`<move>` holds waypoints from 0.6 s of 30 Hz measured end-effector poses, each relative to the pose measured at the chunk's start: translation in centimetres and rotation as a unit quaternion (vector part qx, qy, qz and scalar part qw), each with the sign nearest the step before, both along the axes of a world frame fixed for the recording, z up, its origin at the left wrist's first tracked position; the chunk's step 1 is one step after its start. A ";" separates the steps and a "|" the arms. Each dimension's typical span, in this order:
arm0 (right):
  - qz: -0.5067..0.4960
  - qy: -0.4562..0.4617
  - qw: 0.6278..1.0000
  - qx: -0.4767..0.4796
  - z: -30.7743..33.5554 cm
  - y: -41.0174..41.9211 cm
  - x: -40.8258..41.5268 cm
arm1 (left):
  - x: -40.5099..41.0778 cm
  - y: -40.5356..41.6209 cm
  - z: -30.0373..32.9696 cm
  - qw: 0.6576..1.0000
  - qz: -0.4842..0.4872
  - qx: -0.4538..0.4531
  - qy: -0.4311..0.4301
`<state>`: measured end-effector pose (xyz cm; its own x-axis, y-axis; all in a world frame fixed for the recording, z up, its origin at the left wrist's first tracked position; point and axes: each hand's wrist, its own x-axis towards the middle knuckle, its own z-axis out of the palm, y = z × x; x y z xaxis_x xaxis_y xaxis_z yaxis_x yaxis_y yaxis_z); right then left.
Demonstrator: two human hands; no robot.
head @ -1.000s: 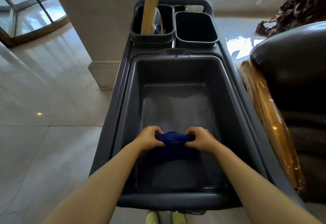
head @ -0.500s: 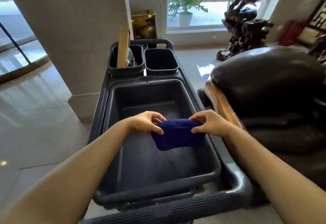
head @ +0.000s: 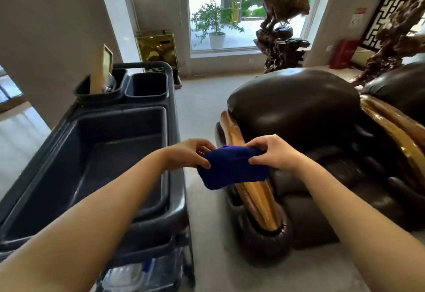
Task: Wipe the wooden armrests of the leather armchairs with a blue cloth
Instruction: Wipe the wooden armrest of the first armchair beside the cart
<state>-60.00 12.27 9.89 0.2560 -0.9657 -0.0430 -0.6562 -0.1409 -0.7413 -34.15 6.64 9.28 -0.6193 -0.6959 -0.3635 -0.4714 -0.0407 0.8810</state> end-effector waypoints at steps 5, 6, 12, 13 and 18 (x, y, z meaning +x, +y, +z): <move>-0.010 -0.006 0.999 0.050 -2.8 1.5 -8.7 | -8.4 2.8 -2.0 0.999 0.024 0.038 -0.003; -0.006 -0.004 0.998 0.061 -3.3 1.5 -10.0 | -9.7 3.1 -2.5 0.999 0.029 0.044 -0.006; 0.005 -0.005 0.995 0.098 -7.3 -1.0 -15.5 | -15.0 1.7 -6.4 0.995 0.085 0.054 -0.023; 0.004 -0.004 0.994 0.106 -8.1 -1.6 -16.0 | -15.7 1.1 -7.2 0.994 0.087 0.057 -0.024; -0.020 -0.001 0.992 0.127 -13.3 -6.1 -18.7 | -18.7 -2.7 -12.5 0.994 0.096 0.056 -0.025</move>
